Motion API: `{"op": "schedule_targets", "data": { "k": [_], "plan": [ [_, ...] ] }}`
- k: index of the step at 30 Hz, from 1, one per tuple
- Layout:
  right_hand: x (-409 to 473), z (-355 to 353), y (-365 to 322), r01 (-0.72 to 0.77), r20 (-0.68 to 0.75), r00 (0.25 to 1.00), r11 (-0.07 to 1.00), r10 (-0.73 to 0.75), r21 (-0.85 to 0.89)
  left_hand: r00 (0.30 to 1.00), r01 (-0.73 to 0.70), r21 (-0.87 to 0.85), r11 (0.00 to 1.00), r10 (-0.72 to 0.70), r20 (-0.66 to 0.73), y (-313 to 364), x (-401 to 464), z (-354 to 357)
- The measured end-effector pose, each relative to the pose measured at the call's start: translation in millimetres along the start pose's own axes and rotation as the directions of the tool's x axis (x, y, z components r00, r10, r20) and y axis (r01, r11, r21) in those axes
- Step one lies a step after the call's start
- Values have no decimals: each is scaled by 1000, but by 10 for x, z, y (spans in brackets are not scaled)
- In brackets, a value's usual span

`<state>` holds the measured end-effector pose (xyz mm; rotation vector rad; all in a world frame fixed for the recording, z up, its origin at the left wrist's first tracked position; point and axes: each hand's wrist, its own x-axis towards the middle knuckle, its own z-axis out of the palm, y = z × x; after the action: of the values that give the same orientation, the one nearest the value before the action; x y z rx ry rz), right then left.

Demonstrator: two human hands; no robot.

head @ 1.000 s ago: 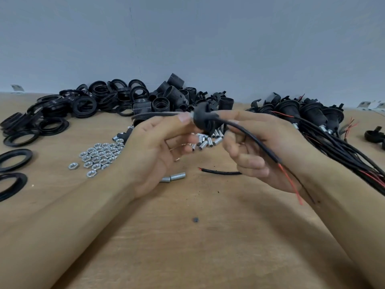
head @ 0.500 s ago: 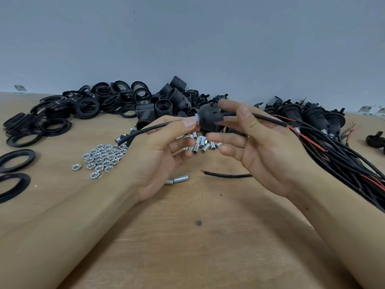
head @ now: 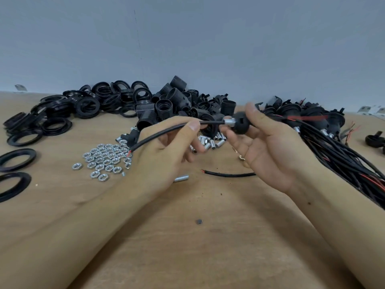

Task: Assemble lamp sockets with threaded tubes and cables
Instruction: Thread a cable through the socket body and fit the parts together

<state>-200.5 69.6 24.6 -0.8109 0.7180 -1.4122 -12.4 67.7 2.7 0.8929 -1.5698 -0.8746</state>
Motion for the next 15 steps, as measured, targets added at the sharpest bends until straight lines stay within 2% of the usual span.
{"op": "schedule_targets", "data": {
  "k": [1, 5, 7, 9, 12, 15],
  "plan": [
    [14, -15, -18, -4, -65, 998, 1000, 6, 24, 999, -49, 38, 998, 48, 11, 4, -6, -12],
    [77, -91, -81, 29, -262, 965, 984, 17, 173, 938, -298, 227, 927, 240, 249, -51, -79, 24],
    [96, -172, -182, -6, -309, 951, 997, 30, 78, 915, -375, 303, 876, 298, 272, -98, -61, 20],
    [91, -257, -287, -51, -281, 960, 990, 11, -134, 904, -427, 451, 784, 372, 210, -141, 23, -59],
    [67, -334, -323, -102, -226, 974, 900, 4, -424, 926, -303, 672, 675, 374, 41, -248, 226, -358],
    [66, -281, -228, -101, -164, 987, 777, -3, -622, 978, -34, 779, 626, 182, -103, -366, 389, -653]
  ]
}}
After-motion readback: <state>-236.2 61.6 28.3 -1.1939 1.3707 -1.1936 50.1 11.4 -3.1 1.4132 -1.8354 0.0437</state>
